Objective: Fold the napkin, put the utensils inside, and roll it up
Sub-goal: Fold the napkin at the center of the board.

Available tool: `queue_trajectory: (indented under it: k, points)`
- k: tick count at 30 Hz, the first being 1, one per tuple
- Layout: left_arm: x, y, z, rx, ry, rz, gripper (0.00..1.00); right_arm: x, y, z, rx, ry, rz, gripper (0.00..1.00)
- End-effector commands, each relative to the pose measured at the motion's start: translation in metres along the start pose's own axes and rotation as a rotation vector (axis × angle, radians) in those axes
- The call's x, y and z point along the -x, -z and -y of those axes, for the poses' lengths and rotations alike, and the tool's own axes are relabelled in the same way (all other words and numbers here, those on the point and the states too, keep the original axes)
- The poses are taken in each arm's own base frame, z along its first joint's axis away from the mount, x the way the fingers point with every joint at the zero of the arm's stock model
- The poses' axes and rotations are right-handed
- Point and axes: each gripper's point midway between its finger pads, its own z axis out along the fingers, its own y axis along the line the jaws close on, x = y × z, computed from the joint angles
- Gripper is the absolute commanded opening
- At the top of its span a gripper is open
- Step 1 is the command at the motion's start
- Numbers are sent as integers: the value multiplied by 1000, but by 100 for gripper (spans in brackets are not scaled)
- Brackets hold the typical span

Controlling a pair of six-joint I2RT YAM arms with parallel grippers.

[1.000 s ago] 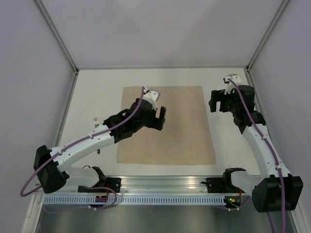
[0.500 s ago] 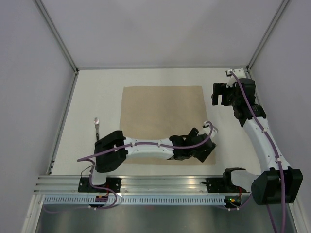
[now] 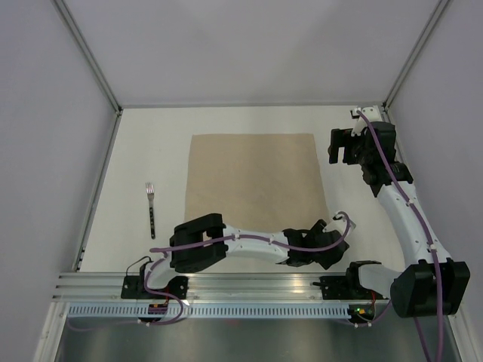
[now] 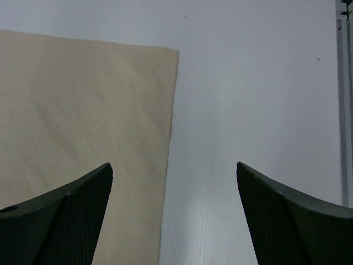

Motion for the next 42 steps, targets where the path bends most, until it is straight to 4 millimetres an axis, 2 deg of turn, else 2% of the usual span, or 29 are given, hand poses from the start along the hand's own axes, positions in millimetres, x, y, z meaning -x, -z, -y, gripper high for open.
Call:
queue_trajectory:
  k: [1, 8, 13, 18, 24, 28, 32, 35, 36, 37, 42]
  points:
    - [27, -5, 22, -59, -7, 94, 70, 7, 5, 6, -35, -19, 27, 98]
    - [31, -16, 26, -45, -70, 145, 67, 6, 5, 5, -33, -19, 27, 98]
    - [21, -23, 30, -59, -95, 128, 66, 5, 6, 6, -38, -15, 28, 98]
    - [10, -31, 26, -39, -102, 109, 65, 5, 6, 6, -36, -17, 30, 98]
    - [2, -36, 22, -19, -106, 96, 58, 4, 5, 7, -38, -17, 27, 98]
    - [-1, -37, 20, -10, -105, 94, 47, 4, 5, 6, -33, -16, 27, 98]
    - [-1, -36, 18, -6, -106, 93, 27, 3, 6, 5, -32, -15, 25, 98]
    - [3, -32, 18, -13, -103, 99, 16, 3, 6, 5, -32, -15, 25, 98]
    - [14, -29, 22, -27, -91, 132, 15, 3, 6, 5, -32, -14, 25, 98]
    - [16, -27, 22, -32, -87, 136, 8, 3, 6, 6, -33, -14, 25, 98]
    - [28, -12, 33, -99, -64, 158, 4, 4, 6, 6, -35, -13, 30, 98]
